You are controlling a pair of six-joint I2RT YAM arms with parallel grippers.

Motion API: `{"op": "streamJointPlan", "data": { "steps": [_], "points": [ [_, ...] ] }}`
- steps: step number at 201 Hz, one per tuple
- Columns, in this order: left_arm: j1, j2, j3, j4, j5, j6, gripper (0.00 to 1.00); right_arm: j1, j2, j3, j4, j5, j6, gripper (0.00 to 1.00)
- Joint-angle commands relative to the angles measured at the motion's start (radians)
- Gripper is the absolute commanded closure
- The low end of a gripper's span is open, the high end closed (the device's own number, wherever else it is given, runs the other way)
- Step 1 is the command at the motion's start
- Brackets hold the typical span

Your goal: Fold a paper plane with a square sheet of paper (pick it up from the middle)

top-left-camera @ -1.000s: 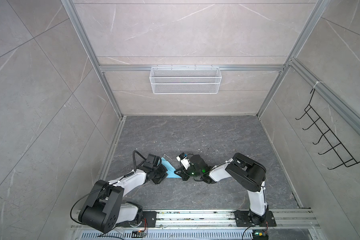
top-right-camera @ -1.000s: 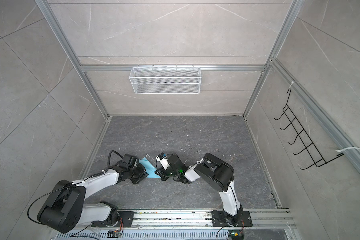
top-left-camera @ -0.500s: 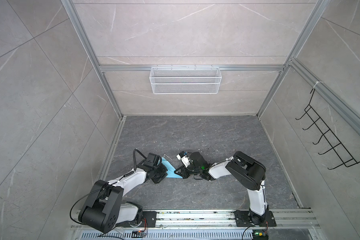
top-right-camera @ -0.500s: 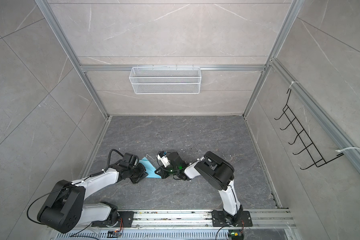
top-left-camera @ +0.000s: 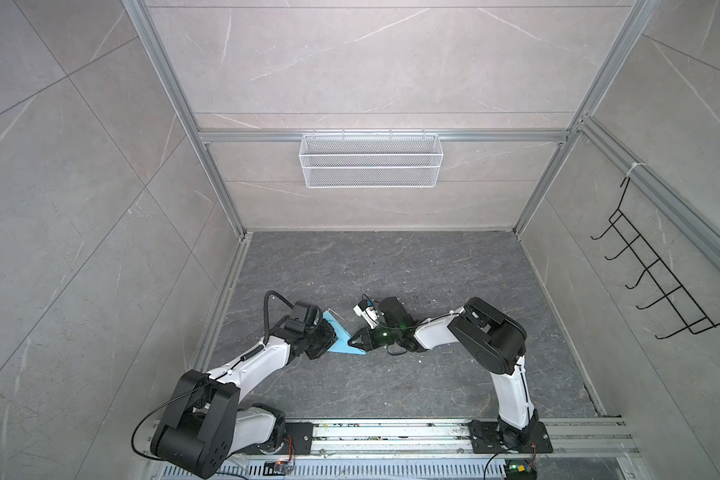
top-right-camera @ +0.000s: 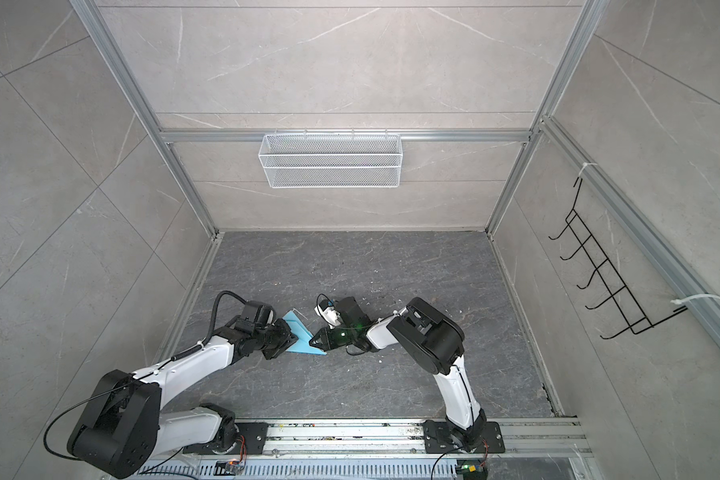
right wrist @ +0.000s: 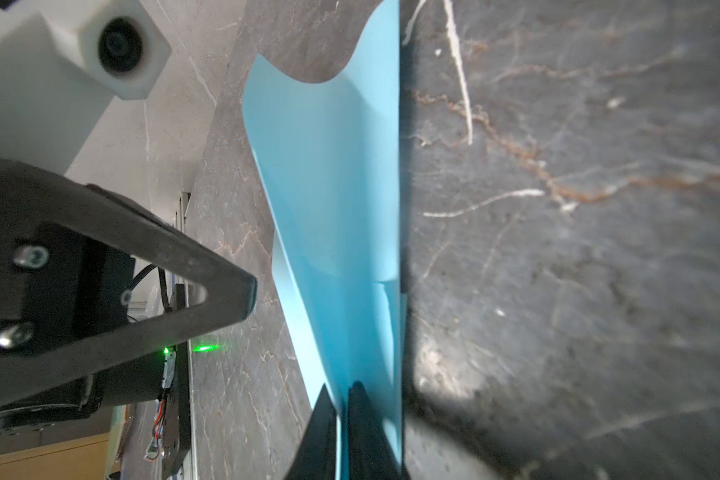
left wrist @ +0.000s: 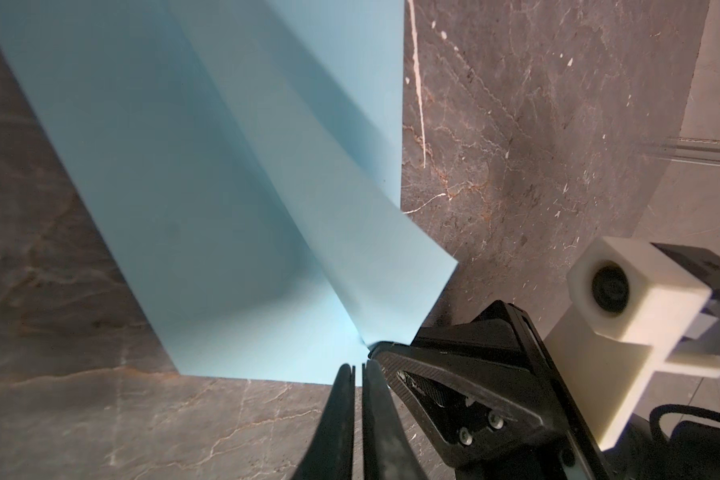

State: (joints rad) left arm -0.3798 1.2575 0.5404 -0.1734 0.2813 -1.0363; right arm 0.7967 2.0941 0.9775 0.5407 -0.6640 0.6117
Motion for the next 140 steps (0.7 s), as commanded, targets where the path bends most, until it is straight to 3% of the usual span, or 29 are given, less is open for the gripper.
{"op": "streamJointPlan", "data": {
  "steps": [1,140],
  "points": [
    [0.004,-0.015,0.030,0.039,0.009,0.037,0.88,-0.008,0.030,0.019,-0.057,-0.022,0.043,0.87],
    [0.011,0.132,0.046,0.186,0.045,0.081,0.89,-0.041,0.055,0.080,-0.149,-0.086,0.154,0.86]
  ]
}}
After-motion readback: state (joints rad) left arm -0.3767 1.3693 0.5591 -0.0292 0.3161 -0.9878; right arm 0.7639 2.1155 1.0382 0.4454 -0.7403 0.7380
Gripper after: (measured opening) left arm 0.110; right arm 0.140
